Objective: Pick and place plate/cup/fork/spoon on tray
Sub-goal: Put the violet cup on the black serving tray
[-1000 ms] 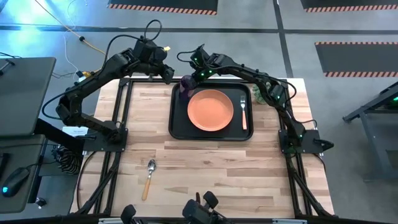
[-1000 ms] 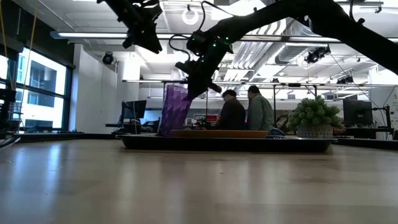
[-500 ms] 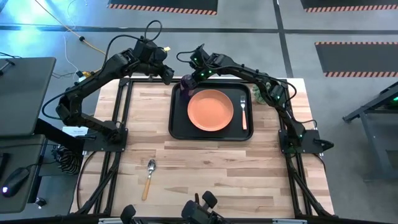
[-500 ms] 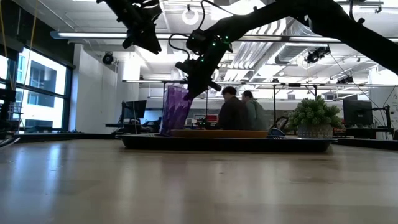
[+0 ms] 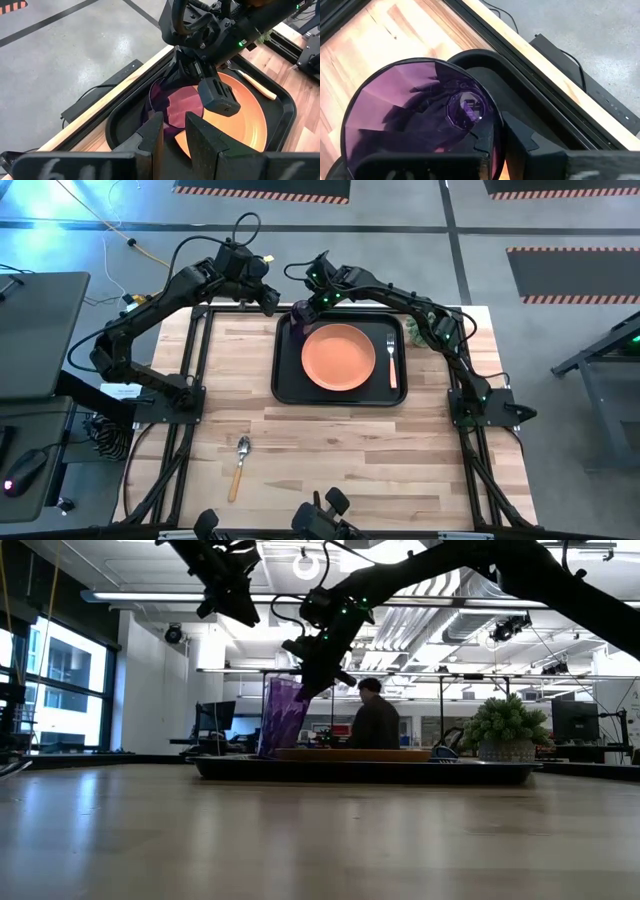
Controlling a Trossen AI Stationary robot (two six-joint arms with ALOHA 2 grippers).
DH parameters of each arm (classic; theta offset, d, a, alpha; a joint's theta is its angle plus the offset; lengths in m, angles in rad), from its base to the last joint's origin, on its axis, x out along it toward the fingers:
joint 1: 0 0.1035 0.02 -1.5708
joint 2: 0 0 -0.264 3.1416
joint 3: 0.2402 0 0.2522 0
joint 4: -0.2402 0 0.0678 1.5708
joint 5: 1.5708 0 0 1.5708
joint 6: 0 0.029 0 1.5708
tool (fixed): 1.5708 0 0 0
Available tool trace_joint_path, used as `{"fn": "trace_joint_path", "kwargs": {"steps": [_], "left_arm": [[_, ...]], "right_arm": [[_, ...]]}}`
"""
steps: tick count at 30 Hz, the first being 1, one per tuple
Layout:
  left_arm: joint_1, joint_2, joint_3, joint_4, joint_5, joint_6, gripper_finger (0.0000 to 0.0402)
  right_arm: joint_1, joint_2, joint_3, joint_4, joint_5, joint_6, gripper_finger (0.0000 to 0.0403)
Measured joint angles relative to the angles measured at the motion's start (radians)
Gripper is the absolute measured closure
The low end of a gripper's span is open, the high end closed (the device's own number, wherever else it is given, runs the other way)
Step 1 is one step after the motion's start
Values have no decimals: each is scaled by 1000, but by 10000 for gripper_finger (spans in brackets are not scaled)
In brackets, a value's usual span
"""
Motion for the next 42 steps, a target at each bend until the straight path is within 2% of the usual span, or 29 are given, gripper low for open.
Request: {"fn": "trace_joint_path", "kwargs": {"steps": [24, 34, 42], "left_arm": [[0, 0, 0, 0, 0, 0, 332], [0, 1, 0, 0, 0, 0, 332], [0, 1, 0, 0, 0, 0, 332]], "right_arm": [[1, 0, 1, 24, -3, 3, 377], [1, 0, 1, 30, -8, 5, 325], [1, 0, 1, 70, -74, 8, 318]]}}
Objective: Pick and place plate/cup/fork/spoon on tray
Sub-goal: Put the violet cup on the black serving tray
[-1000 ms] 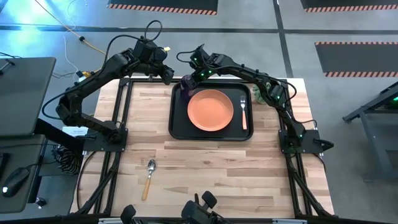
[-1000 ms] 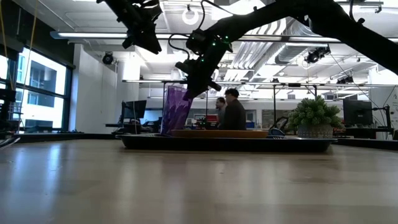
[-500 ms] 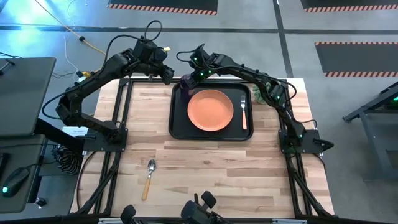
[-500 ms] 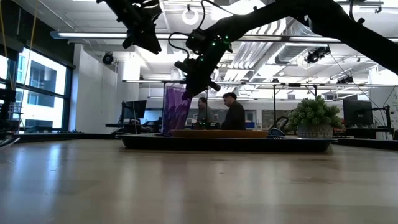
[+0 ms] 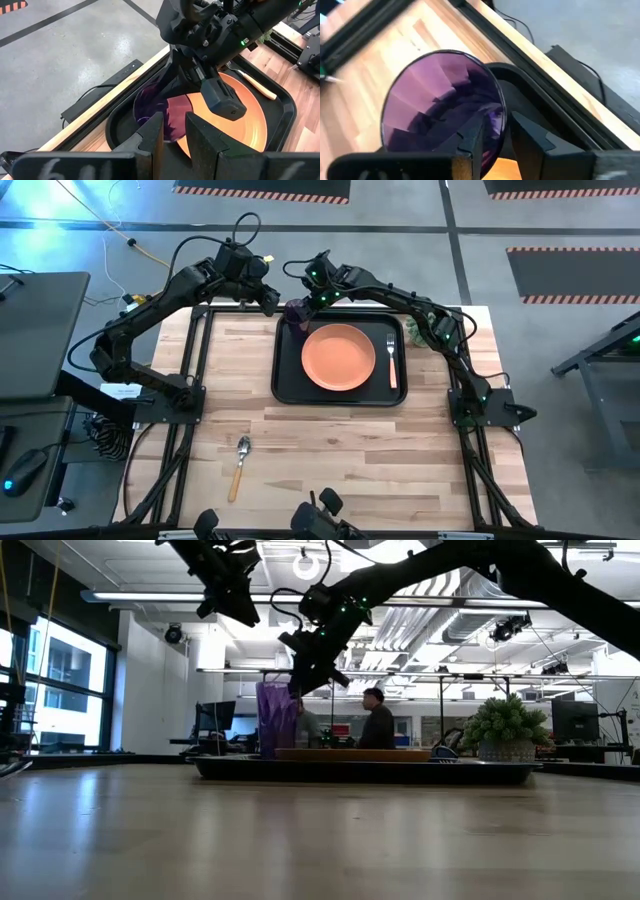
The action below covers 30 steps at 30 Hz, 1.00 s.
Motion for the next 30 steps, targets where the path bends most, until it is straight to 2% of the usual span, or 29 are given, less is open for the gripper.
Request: {"fn": "trace_joint_path", "kwargs": {"steps": [30], "left_arm": [[0, 0, 0, 0, 0, 0, 332]], "right_arm": [[-4, -18, 2, -24, -14, 16, 318]]}}
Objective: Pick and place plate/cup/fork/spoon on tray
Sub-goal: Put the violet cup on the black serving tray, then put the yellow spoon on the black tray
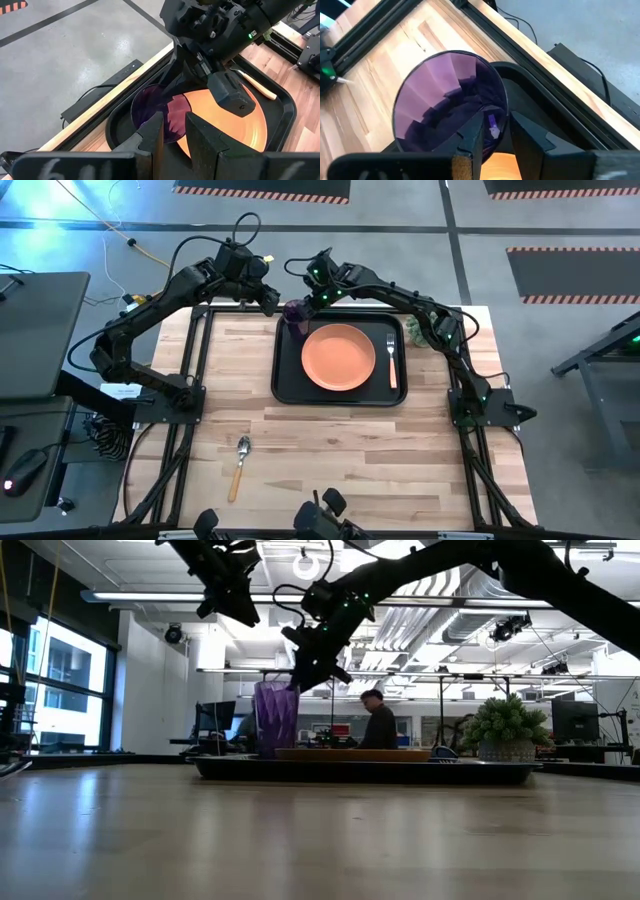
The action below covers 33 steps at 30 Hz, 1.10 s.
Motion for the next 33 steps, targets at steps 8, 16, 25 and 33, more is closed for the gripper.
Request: {"fn": "trace_joint_path", "kwargs": {"steps": [8, 16, 25, 33], "left_arm": [[0, 0, 0, 0, 0, 0, 332], [0, 0, 0, -1, -8, -2, 332], [0, 0, 0, -151, -33, -22, 332], [-23, 0, -3, -384, -37, -69, 332]], "right_arm": [[-12, -17, 0, -23, 3, 0, 318], [-24, -31, 49, -102, 43, -18, 318], [-32, -85, 100, -311, 22, -69, 318], [-12, -183, 100, -475, 82, -130, 318]]}}
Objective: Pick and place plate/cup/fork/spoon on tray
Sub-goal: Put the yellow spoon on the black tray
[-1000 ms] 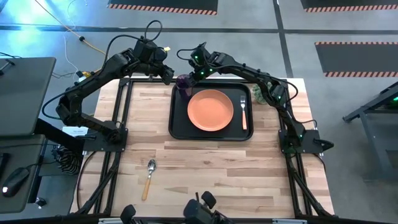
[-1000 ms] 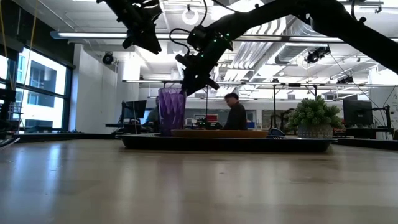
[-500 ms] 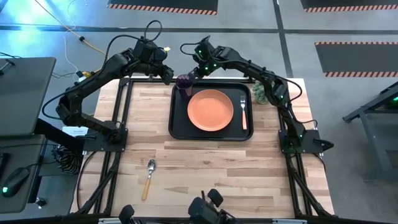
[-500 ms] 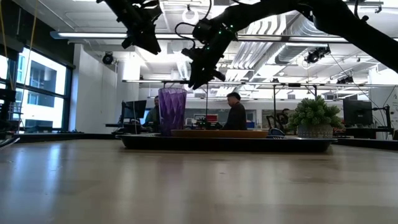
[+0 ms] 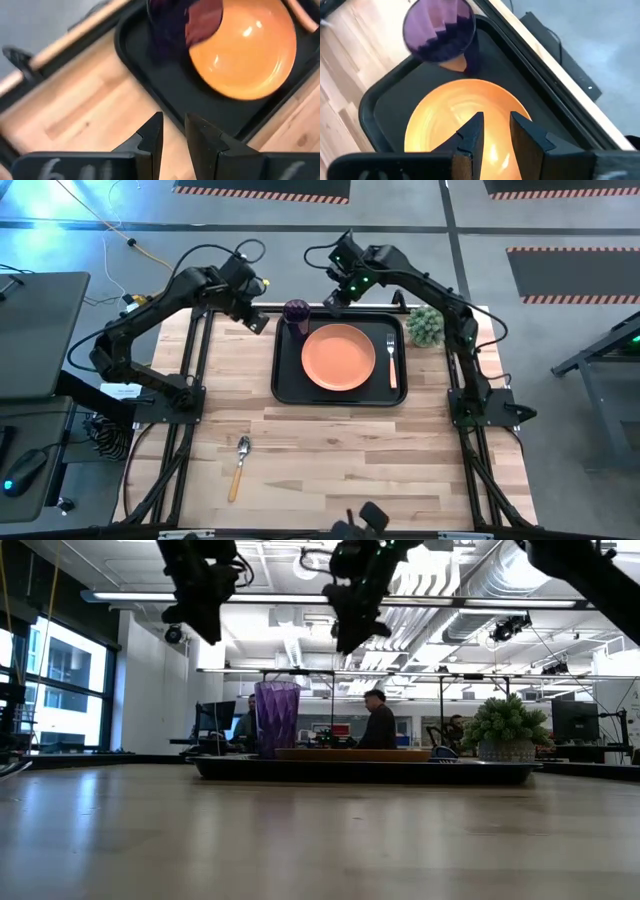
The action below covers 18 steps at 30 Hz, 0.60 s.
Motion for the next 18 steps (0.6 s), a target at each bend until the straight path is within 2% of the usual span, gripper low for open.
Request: {"fn": "trace_joint_path", "kwargs": {"steps": [10, 18], "left_arm": [[-106, -90, -205, -18, -3, -202, 334], [-230, -187, -313, -15, -4, -420, 348]], "right_arm": [[53, -123, -1, -146, 79, -8, 318], [113, -201, -1, -251, 162, 60, 318]]}}
